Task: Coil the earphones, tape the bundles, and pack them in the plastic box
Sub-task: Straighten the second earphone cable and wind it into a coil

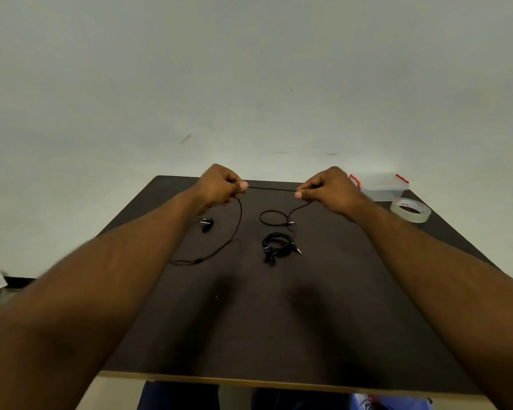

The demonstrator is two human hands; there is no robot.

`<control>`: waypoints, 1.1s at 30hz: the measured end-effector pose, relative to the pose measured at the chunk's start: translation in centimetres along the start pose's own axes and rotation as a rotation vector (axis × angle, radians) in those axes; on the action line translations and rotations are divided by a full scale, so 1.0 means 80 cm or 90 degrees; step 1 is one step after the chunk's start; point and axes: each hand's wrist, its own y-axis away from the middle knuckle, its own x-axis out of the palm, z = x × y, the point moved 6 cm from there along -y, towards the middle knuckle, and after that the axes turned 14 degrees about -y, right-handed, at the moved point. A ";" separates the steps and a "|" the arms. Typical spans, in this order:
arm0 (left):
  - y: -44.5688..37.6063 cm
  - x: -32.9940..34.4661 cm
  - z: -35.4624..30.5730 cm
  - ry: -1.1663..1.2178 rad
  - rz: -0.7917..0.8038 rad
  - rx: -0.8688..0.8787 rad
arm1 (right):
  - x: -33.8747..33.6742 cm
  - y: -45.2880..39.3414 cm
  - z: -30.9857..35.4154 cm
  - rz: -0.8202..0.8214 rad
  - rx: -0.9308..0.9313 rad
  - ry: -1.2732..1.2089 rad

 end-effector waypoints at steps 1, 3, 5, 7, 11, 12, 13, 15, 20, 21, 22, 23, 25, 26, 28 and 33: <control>0.000 -0.015 0.016 -0.008 -0.011 -0.009 | -0.011 0.001 -0.004 -0.002 0.006 0.008; -0.001 -0.042 0.046 -0.014 -0.037 -0.029 | -0.031 0.001 -0.010 -0.006 0.017 0.032; 0.000 -0.063 0.070 -0.012 -0.059 -0.054 | -0.045 0.001 -0.011 -0.011 0.023 0.025; 0.003 -0.082 0.090 -0.012 -0.080 -0.076 | -0.059 0.001 -0.010 -0.024 0.017 0.010; 0.011 -0.106 0.122 -0.028 -0.105 -0.113 | -0.072 0.002 -0.012 -0.027 0.015 0.003; 0.012 -0.107 0.125 -0.031 -0.106 -0.117 | -0.071 0.003 -0.013 -0.022 0.016 0.005; 0.013 -0.107 0.127 -0.033 -0.108 -0.120 | -0.068 0.003 -0.013 -0.022 0.017 0.006; 0.014 -0.104 0.129 -0.051 -0.121 -0.127 | -0.062 0.002 -0.012 -0.032 0.012 -0.002; 0.020 -0.097 0.141 0.008 -0.204 -0.215 | -0.033 0.003 -0.001 -0.028 0.001 -0.008; 0.021 -0.091 0.140 0.033 -0.205 -0.239 | -0.025 0.003 0.002 -0.022 -0.004 -0.009; 0.022 -0.081 0.132 0.055 -0.196 -0.250 | -0.017 0.002 0.006 -0.015 -0.009 -0.010; 0.021 -0.069 0.117 0.078 -0.181 -0.242 | -0.009 0.002 0.009 -0.008 -0.012 -0.006; 0.019 -0.039 0.068 0.152 -0.122 -0.175 | 0.006 0.000 0.016 0.002 -0.022 0.005; 0.021 -0.019 0.037 0.215 -0.064 -0.137 | 0.013 -0.002 0.018 0.006 -0.028 0.004; 0.029 0.022 -0.019 0.333 0.067 -0.087 | 0.025 -0.005 0.025 0.012 -0.040 0.010; 0.028 0.057 -0.062 0.329 0.054 -0.077 | 0.032 -0.011 0.032 0.007 -0.060 0.022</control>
